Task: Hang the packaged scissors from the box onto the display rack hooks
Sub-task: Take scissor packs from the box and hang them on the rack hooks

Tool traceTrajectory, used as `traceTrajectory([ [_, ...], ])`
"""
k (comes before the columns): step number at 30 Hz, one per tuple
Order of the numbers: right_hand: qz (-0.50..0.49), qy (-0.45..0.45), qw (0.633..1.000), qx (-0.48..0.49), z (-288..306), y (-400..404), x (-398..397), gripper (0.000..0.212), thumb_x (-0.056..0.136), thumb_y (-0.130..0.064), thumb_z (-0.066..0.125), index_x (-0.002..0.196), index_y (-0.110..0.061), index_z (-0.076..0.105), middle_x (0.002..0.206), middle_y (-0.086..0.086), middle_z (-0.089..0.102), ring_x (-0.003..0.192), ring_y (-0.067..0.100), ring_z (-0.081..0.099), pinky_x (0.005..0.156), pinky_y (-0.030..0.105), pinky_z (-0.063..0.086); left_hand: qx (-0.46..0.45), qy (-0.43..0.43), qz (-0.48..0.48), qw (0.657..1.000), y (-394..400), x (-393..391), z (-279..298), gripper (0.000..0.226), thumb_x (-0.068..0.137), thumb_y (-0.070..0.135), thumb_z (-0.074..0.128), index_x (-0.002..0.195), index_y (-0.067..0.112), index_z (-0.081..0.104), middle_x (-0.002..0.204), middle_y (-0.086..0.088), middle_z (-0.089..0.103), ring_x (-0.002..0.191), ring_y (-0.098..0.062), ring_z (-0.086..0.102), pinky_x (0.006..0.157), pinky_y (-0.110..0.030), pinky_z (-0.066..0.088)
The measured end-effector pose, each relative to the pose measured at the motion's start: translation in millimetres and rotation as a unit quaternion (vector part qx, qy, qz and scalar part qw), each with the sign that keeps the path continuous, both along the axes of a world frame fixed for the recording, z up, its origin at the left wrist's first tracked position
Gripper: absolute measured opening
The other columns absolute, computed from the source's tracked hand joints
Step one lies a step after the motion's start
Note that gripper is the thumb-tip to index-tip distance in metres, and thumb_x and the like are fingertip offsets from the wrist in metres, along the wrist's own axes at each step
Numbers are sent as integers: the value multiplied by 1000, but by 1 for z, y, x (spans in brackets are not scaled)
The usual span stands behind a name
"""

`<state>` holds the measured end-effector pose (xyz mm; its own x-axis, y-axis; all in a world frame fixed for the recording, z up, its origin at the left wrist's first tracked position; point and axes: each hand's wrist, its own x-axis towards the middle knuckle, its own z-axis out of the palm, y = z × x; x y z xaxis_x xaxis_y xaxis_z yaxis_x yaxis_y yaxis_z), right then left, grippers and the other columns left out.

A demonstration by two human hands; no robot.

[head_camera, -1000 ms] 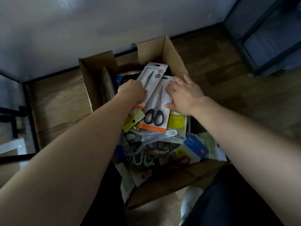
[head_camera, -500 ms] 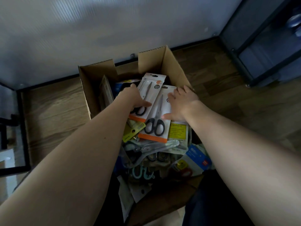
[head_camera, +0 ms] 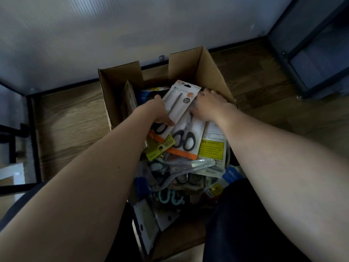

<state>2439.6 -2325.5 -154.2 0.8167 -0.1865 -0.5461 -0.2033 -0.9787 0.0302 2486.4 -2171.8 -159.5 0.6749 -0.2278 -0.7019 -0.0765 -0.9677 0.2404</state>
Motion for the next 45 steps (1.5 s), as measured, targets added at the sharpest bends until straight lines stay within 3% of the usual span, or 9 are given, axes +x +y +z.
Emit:
traceTrajectory([
  [11, -7, -24, 999, 40, 4, -4, 2, 85, 88, -54, 51, 150, -11, 12, 153, 15, 22, 141, 32, 18, 113, 42, 17, -20, -63, 48, 997, 0, -1, 12, 122, 58, 47, 85, 146, 8, 11, 142, -16, 37, 128, -34, 40, 98, -44, 42],
  [16, -23, 26, 999, 27, 4, -1, 4, 102, 74, -60, 67, 148, -10, 17, 149, 17, 23, 138, 35, 15, 113, 41, 15, -111, -98, 88, 985, -2, 1, 14, 61, 73, 38, 78, 120, 14, 48, 107, -3, 57, 91, -17, 53, 69, -29, 42],
  [20, -42, 26, 999, -2, 8, 4, 2, 108, 65, -62, 74, 143, -7, 25, 146, 18, 25, 135, 36, 18, 111, 41, 19, -165, -117, 161, 966, -3, -2, 19, 23, 90, 31, 60, 107, 16, 55, 94, 0, 54, 73, -11, 51, 57, -22, 40],
  [25, -111, -98, 989, 26, 20, 10, -26, 81, 77, -44, 73, 136, -5, 33, 140, 18, 37, 127, 34, 33, 102, 39, 31, -189, -142, 210, 949, 6, -46, 38, 21, 92, 23, 51, 107, 10, 56, 98, -5, 59, 91, -22, 59, 74, -31, 49],
  [30, -236, -144, 956, 95, 62, 10, -76, 60, 82, -26, 72, 125, -4, 36, 130, 19, 50, 120, 35, 48, 96, 41, 39, -168, -133, 218, 952, 19, -96, 83, 21, 93, 14, 46, 111, 13, 56, 95, -1, 54, 83, -17, 48, 67, -23, 32],
  [35, -213, -111, 968, 77, 125, 14, -116, 32, 94, -5, 50, 125, 0, 46, 124, 19, 57, 115, 36, 55, 92, 39, 45, -104, -83, 256, 957, 40, -137, 142, 11, 90, 22, 48, 90, 12, 54, 72, 0, 51, 69, -22, 49, 52, -28, 32],
  [39, -152, -51, 984, 79, 188, 24, -144, 28, 91, 4, 42, 114, 1, 59, 116, 19, 62, 110, 37, 57, 88, 37, 46, -63, -73, 259, 961, 49, -152, 207, 11, 89, 20, 48, 92, 12, 55, 85, -5, 57, 76, -26, 50, 62, -27, 34],
  [42, -169, -35, 981, 86, 236, 31, -160, 28, 88, 2, 47, 111, 1, 62, 111, 20, 63, 106, 38, 60, 86, 38, 48, -81, -60, 276, 956, 52, -162, 257, 24, 89, 19, 49, 105, 4, 58, 97, -12, 63, 89, -31, 58, 70, -31, 44],
  [45, -200, -46, 972, 118, 287, 38, -173, 23, 86, -6, 57, 108, -3, 65, 107, 18, 66, 101, 36, 62, 81, 36, 49, -99, -51, 268, 957, 52, -174, 312, 25, 89, 21, 49, 105, 4, 57, 96, -12, 62, 85, -29, 56, 66, -29, 41],
])
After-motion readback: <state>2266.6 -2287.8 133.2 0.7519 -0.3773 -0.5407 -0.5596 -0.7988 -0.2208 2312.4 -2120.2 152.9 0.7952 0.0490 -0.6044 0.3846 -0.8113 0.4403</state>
